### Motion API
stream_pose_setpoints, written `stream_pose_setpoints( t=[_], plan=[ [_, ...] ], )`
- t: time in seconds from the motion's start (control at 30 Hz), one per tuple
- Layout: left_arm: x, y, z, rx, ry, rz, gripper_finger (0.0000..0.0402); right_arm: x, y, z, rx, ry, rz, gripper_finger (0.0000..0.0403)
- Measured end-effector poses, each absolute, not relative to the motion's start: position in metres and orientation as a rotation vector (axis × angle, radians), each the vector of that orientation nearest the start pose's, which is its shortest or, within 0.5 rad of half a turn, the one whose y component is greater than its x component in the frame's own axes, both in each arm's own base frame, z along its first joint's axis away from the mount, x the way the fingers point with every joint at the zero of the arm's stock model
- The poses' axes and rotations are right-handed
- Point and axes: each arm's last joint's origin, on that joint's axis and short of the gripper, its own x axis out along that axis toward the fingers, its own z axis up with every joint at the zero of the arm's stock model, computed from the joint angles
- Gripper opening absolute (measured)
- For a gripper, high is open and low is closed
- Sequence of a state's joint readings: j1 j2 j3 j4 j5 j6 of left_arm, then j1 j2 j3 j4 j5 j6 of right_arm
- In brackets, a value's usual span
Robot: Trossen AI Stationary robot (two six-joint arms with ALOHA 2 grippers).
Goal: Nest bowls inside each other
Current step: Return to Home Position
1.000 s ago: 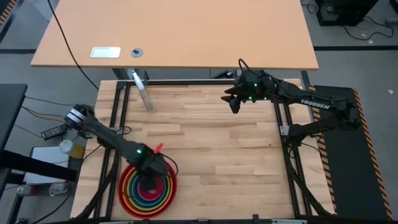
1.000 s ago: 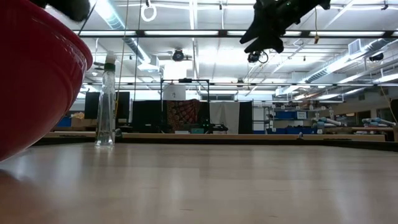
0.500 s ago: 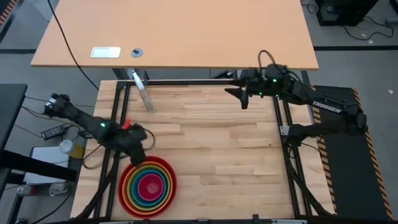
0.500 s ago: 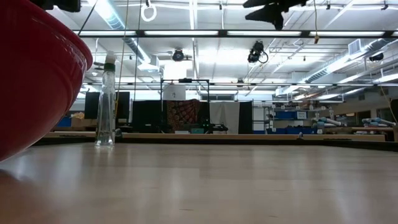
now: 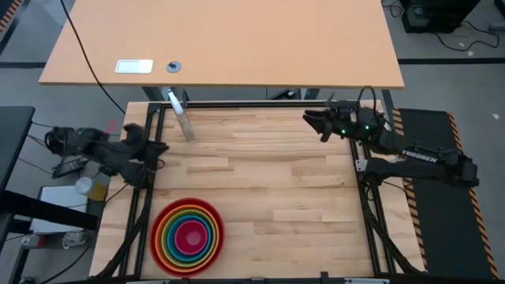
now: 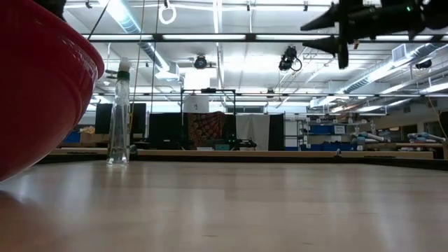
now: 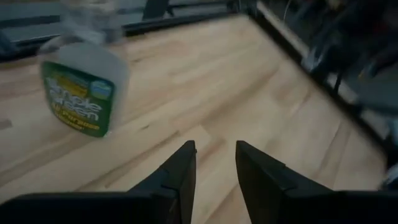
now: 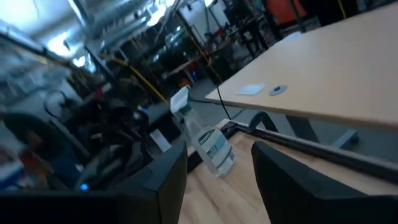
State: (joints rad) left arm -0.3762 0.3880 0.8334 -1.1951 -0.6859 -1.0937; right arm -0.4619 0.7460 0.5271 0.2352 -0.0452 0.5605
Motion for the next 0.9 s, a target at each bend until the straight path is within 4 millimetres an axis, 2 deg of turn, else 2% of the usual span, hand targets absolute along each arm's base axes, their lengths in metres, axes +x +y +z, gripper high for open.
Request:
stream_pose_setpoints(
  t=[0.13, 0.23, 0.37, 0.53, 0.73, 0.9],
  plan=[
    [0.021, 0.013, 0.281, -0.780, 0.272, 0.609, 0.0115, 0.147, -0.073, 0.256, 0.663, -0.169, -0.379, 0.0183],
    [0.019, 0.015, 0.265, -0.839, 0.178, 0.632, 0.0115, 0.142, -0.071, 0.230, 0.765, -0.177, -0.341, 0.0176],
    [0.030, 0.012, 0.243, -0.873, 0.074, 0.648, 0.0114, 0.134, -0.067, 0.198, 0.867, -0.200, -0.319, 0.0163],
    [0.051, 0.004, 0.212, -0.897, 0.015, 0.630, 0.0114, 0.125, -0.063, 0.168, 0.965, -0.199, -0.339, 0.0147],
    [0.072, -0.003, 0.188, -0.920, -0.102, 0.581, 0.0114, 0.125, -0.061, 0.165, 0.961, -0.165, -0.294, 0.0126],
    [0.085, -0.008, 0.174, -0.968, -0.222, 0.519, 0.0114, 0.125, -0.058, 0.176, 0.927, -0.217, -0.160, 0.0107]
  ],
)
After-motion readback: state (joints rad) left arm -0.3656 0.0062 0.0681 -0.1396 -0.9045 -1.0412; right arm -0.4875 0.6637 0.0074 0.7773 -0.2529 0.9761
